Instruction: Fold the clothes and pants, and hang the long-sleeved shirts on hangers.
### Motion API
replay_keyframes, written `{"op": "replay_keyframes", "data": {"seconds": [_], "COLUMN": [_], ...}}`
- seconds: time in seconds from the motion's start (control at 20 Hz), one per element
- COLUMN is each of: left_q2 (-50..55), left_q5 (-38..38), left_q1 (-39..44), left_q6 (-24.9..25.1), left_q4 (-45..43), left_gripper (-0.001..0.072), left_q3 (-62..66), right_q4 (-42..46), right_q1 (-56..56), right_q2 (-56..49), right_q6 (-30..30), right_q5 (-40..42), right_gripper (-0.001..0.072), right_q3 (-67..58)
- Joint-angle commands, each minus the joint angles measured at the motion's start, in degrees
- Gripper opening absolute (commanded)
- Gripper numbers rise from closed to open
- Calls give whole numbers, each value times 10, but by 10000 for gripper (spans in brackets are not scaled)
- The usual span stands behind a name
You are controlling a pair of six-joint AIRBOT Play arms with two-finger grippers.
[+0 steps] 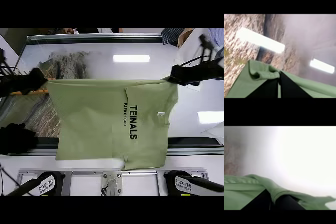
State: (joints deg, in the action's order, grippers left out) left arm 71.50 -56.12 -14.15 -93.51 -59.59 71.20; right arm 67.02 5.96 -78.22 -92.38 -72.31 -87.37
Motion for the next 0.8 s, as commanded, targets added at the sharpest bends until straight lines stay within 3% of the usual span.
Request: {"op": "replay_keyframes", "data": {"seconds": [0.0,0.3,0.55,0.75], "left_q2": [130,248,256,215], "left_q5": [30,48,31,57], "left_q1": [9,54,48,52], "left_q6": [1,0,0,1], "left_q4": [-2,-3,-3,-4], "left_gripper": [10,10,10,10], "left_q3": [14,152,197,116], "right_q4": [-40,-100,-52,2], "right_q1": [0,1,5,3], "right_q2": [-129,-172,-160,-139], "right_q6": [17,69,104,110], "right_q5": [101,238,224,186], "right_gripper": [14,14,14,13], "right_q3": [5,5,5,12]}}
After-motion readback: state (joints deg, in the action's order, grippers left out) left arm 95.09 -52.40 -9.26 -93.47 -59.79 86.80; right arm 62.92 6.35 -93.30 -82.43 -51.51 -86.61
